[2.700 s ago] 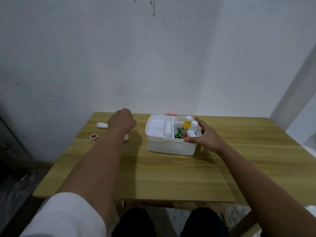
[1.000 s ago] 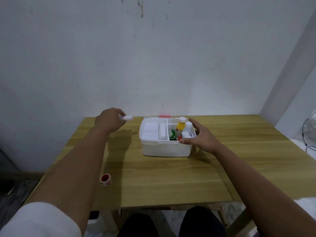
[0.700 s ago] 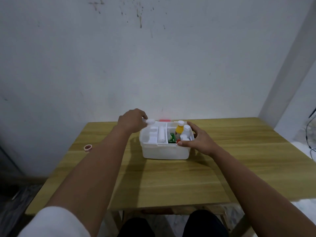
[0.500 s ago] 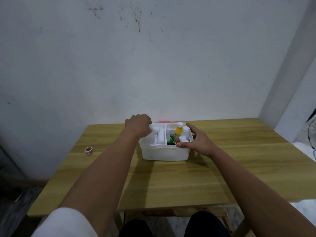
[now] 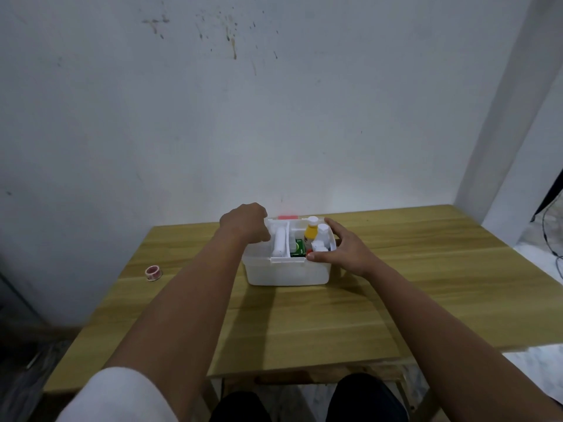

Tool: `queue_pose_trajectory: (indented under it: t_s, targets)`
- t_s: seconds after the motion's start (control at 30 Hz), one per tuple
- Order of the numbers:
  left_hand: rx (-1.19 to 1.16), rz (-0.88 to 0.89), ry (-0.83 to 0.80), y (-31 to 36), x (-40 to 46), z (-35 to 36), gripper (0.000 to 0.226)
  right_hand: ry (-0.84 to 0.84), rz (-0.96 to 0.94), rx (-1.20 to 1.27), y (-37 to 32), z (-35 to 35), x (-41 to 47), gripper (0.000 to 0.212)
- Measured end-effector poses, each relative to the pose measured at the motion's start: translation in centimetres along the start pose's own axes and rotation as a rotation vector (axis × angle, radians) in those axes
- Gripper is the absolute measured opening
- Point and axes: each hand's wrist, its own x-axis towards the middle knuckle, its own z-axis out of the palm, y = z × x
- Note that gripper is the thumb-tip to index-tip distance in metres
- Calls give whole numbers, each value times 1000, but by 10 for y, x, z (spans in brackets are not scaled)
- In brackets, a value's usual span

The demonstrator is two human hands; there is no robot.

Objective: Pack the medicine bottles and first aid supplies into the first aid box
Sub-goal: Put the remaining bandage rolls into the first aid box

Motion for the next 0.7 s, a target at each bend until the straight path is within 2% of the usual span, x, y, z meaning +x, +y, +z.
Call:
queue_pose_trajectory:
  t_s: [0.1, 0.3, 0.43, 0.53, 0.7]
  targets:
    - [-40, 15, 31, -2, 3, 5, 58, 2, -2, -1, 1, 0, 0, 121]
    - [-35, 52, 132, -1, 1, 17, 26, 1, 7, -8, 4, 1, 2, 120]
    - [87, 68, 227, -6, -1, 23, 24, -8, 9, -5, 5, 2, 3, 121]
    - [145, 61, 206, -6, -1, 24, 18, -14, 13, 2, 8, 1, 4, 123]
    - [52, 69, 227, -12, -7, 16, 23, -21, 22, 12, 8, 1, 3, 118]
